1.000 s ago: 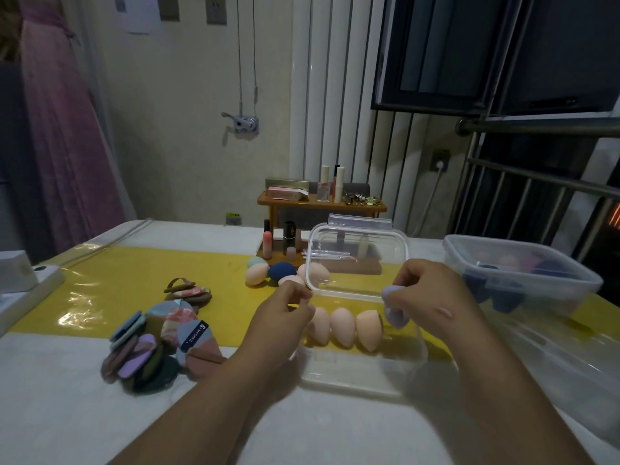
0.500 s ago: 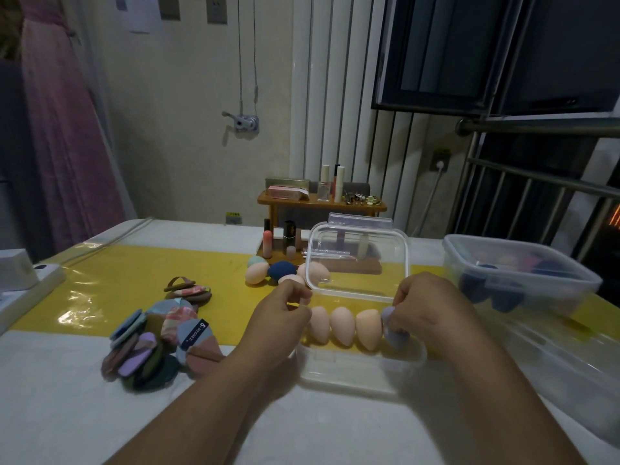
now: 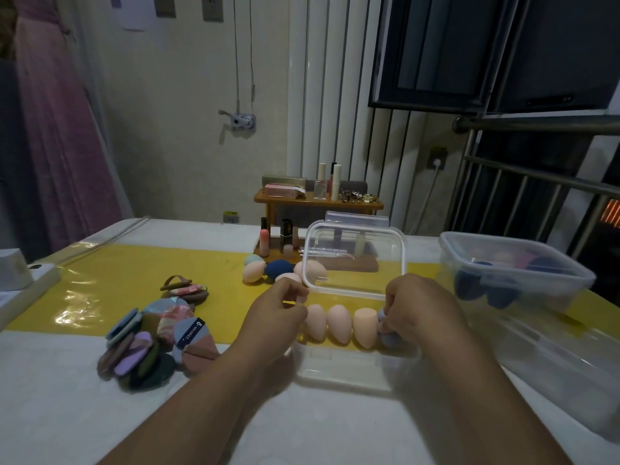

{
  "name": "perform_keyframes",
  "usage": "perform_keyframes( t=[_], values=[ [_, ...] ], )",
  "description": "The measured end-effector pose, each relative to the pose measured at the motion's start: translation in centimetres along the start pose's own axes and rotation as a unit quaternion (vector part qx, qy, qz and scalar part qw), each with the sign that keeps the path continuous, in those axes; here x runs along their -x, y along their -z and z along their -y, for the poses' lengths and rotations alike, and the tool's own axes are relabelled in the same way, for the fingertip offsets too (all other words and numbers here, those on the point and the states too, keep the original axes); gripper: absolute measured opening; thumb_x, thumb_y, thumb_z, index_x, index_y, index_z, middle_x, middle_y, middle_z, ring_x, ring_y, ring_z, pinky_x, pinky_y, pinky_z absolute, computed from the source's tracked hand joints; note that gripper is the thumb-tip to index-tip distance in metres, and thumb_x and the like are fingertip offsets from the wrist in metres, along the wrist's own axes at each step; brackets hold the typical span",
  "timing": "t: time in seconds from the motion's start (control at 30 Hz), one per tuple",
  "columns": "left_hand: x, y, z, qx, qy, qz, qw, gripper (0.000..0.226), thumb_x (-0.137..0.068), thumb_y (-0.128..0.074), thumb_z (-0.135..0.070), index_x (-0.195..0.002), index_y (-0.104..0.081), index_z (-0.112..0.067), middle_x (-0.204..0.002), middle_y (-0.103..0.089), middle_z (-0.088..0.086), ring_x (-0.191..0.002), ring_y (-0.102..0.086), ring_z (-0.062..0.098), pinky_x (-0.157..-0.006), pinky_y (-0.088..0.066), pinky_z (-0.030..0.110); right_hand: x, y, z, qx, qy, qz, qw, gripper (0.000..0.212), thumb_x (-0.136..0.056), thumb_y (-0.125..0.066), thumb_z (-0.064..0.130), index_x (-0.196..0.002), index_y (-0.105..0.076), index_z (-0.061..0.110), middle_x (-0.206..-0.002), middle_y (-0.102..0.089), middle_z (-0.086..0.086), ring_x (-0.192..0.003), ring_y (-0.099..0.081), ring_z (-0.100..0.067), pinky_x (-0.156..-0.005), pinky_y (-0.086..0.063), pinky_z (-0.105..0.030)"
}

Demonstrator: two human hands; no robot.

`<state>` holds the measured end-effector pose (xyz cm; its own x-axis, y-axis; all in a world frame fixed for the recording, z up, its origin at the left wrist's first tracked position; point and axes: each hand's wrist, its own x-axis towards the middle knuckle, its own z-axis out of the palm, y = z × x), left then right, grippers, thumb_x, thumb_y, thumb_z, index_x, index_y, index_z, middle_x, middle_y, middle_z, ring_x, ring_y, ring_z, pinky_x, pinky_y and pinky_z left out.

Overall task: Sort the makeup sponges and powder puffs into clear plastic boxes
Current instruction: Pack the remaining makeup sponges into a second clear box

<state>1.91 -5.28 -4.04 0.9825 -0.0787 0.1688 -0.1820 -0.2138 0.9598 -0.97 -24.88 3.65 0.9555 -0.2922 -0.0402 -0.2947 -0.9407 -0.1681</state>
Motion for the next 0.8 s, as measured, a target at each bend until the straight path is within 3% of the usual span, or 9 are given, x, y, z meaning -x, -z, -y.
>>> perform_keyframes(
  t=[0.17,0.27,0.47,0.6,0.73,0.8],
  values=[
    [0.0,-0.1,0.0,0.001,0.004,-0.008,1.000,0.025,-0.068,-0.055,-0.022,-0.083,-0.063,-0.040,-0.093,-0.066,-0.006,-0.088,-0.062,0.026,-0.078,-0.053,0.049,-0.4,-0.5,0.1,0.019,-0.022,-0.012,0.999,0.025,-0.066,-0.087,0.031,-0.081,-0.069,0.022,-0.080,-0.064,0.000,-0.070,-0.062,-0.020,-0.062,-0.051,-0.029],
    [0.1,-0.1,0.1,0.010,0.000,-0.013,1.000,0.023,-0.072,-0.057,-0.018,-0.084,-0.064,-0.036,-0.093,-0.066,-0.005,-0.085,-0.061,0.024,-0.075,-0.051,0.044,-0.2,-0.6,0.1,0.026,-0.026,-0.019,0.999,0.025,-0.068,-0.085,0.031,-0.083,-0.067,0.021,-0.081,-0.062,-0.001,-0.070,-0.061,-0.020,-0.057,-0.048,-0.029],
    [0.1,-0.1,-0.1,0.009,-0.003,-0.014,1.000,0.022,-0.077,-0.058,-0.016,-0.086,-0.064,-0.035,-0.094,-0.066,-0.005,-0.085,-0.060,0.023,-0.073,-0.050,0.041,0.1,-0.8,0.3,0.071,-0.001,-0.024,0.997,0.030,-0.066,-0.085,0.030,-0.089,-0.066,0.025,-0.082,-0.061,0.001,-0.069,-0.059,-0.018,-0.060,-0.049,-0.029],
    [0.2,-0.1,-0.1,0.005,0.000,-0.018,1.000,0.024,-0.079,-0.057,-0.013,-0.086,-0.065,-0.035,-0.095,-0.067,-0.010,-0.087,-0.062,0.023,-0.080,-0.052,0.047,0.2,-0.6,0.3,0.065,-0.016,-0.016,0.998,0.031,-0.063,-0.086,0.030,-0.086,-0.067,0.024,-0.080,-0.062,0.002,-0.067,-0.058,-0.017,-0.055,-0.046,-0.028],
    [0.3,-0.1,-0.3,0.008,0.005,-0.017,1.000,0.021,-0.073,-0.057,-0.021,-0.087,-0.065,-0.035,-0.095,-0.067,-0.009,-0.087,-0.062,0.023,-0.080,-0.053,0.050,0.4,-0.2,0.3,0.024,-0.027,-0.019,0.999,0.021,-0.065,-0.083,0.024,-0.078,-0.067,0.020,-0.079,-0.061,0.000,-0.065,-0.058,-0.018,-0.050,-0.042,-0.026],
    [0.3,-0.1,-0.4,0.007,0.005,-0.014,1.000,0.021,-0.070,-0.056,-0.025,-0.085,-0.065,-0.037,-0.093,-0.067,-0.009,-0.087,-0.063,0.024,-0.079,-0.053,0.051,0.6,0.4,0.2,-0.015,-0.040,0.002,0.999,0.023,-0.063,-0.083,0.019,-0.081,-0.068,0.019,-0.081,-0.063,-0.001,-0.067,-0.060,-0.020,-0.054,-0.048,-0.027]
  ],
)
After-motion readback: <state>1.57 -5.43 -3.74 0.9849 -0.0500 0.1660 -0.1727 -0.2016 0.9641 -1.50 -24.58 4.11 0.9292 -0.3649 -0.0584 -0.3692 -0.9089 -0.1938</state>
